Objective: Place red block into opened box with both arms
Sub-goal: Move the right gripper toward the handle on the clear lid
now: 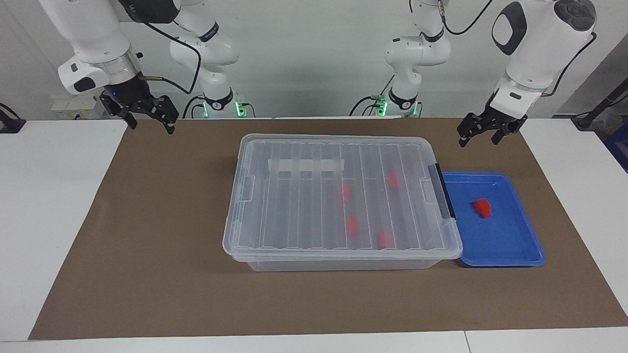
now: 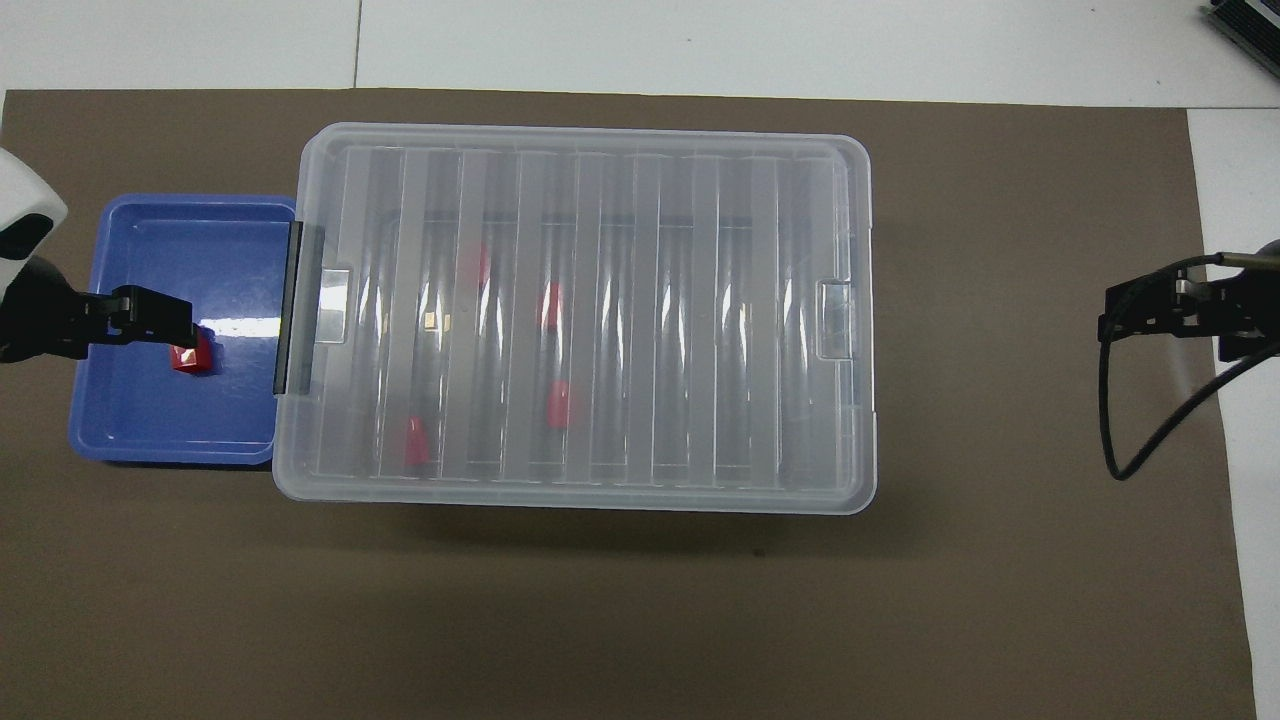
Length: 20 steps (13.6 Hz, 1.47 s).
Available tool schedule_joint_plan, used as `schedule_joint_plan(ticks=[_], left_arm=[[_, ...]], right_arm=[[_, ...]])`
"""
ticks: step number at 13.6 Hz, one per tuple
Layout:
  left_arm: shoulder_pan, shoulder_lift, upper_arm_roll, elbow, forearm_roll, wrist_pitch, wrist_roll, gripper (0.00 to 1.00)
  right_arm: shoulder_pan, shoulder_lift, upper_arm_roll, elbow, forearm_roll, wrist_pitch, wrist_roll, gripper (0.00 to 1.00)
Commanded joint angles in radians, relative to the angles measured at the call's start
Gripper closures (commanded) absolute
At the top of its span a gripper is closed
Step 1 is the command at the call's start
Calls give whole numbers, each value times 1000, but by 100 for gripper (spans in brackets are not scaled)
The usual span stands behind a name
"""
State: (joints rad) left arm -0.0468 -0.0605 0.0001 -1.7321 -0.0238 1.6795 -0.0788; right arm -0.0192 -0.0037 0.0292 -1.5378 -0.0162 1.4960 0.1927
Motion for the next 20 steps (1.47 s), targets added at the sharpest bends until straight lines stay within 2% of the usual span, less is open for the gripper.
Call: schedule_joint_plan(ticks=[1,5,8,13,17,20], left_arm=[[-1,-33,11,-14,13,-26,-4,0],[-2,-33,9,-15,13,-12,-6,0],[-2,-33,9,-15,13,-17,-6,0],[-2,-33,9,-15,13,-17,-6,0],[-2,-33,9,-15,13,-17,-6,0],[-2,-33,9,-15,13,-17,-6,0]], right_arm=[[-7,-13,6,-15,7,-3,19,0],[-8,-21,8,-47,10,33,23,1],[19,-59,8,-165,12,171,42,1],[73,-61,12,-310,12,410,134,3],[171,0,12,-326,12,541,276,3],[215,-1,12,-399,12,610,304,3]])
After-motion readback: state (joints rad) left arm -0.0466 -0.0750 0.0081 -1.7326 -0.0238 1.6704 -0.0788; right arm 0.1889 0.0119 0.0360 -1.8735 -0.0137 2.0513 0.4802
